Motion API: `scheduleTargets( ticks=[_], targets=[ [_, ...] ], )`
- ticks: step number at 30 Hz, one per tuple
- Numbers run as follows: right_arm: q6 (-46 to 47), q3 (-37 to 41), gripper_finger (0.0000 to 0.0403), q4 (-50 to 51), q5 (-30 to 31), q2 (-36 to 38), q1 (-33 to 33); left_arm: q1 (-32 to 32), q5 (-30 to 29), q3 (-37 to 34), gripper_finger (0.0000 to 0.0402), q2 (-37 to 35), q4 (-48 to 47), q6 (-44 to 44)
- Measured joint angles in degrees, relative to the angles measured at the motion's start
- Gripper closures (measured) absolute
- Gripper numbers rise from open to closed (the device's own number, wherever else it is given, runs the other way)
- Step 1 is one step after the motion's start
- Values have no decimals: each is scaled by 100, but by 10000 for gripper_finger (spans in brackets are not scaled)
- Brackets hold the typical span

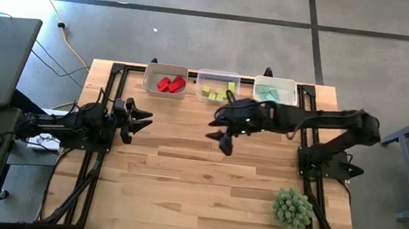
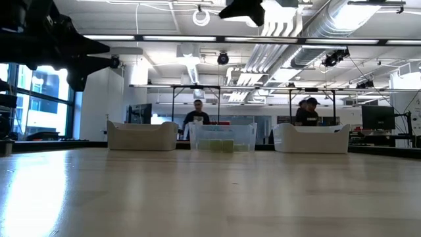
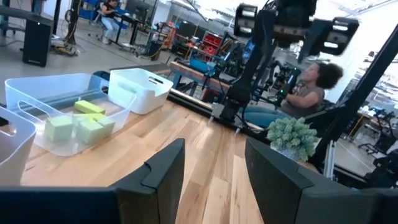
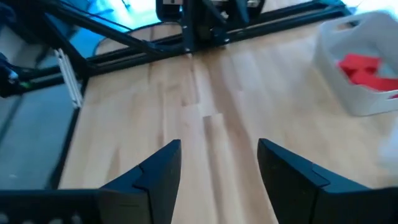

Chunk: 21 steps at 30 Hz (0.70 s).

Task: Sort & place blocks by color
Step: Return to Home Position

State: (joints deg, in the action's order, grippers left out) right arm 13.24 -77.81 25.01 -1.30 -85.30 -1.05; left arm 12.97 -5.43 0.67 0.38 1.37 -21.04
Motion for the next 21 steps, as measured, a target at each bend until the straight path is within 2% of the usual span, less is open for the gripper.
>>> scheduleTargets(
  ticks=[3,5,9,13,21],
  targets=[
    [-287,38,206,379,156,359,56,0,26,0,243,32,-7,80],
    [-414,342,206,377,168,711,119,0,26,0,243,43,-15,215],
    [-110,1496,206,48,63,1714,313,0,26,0,243,42,-11,364],
    [130,2653,206,-745,-475,2833,348,0,31,0,243,42,-13,330],
    [157,4482,206,-1588,-153,4871,316,0,37,0,243,42,-13,323]
  ],
)
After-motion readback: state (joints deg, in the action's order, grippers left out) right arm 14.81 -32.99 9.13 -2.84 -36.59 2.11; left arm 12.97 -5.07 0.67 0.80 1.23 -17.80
